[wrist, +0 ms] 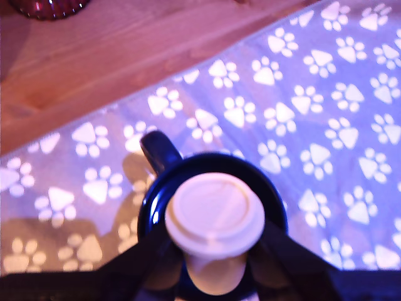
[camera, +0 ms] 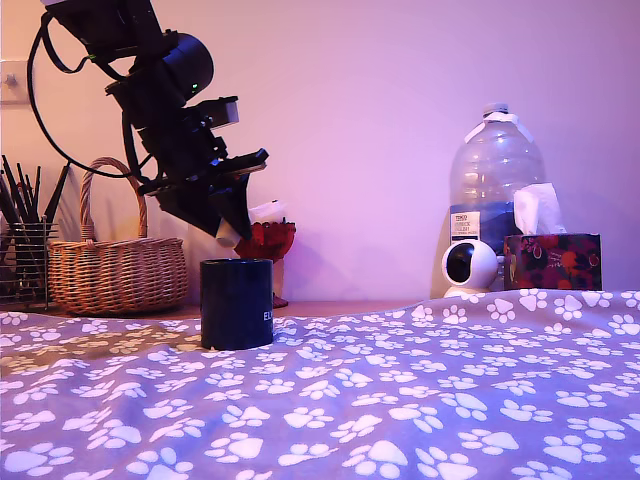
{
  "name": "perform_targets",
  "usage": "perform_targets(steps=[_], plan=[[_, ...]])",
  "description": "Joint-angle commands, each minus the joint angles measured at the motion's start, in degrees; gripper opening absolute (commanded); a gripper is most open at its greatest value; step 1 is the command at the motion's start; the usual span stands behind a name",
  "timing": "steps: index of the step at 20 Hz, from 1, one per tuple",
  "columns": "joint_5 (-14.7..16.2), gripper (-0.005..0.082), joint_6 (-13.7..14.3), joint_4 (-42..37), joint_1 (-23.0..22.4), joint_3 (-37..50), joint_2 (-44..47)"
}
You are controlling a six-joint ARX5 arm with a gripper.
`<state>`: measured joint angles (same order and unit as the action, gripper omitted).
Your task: Pick the coffee capsule and then drop it inside the coffee cup in front of you
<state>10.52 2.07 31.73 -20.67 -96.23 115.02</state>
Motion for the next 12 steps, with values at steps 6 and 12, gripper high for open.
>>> perform_targets(steps=[6, 12], plan=[[-0.04, 0.0201, -0.52, 0.15, -0.50, -0.61, 2.45], [-0.02, 0.0201, -0.55, 0.90, -0.55, -0.59, 4.44]])
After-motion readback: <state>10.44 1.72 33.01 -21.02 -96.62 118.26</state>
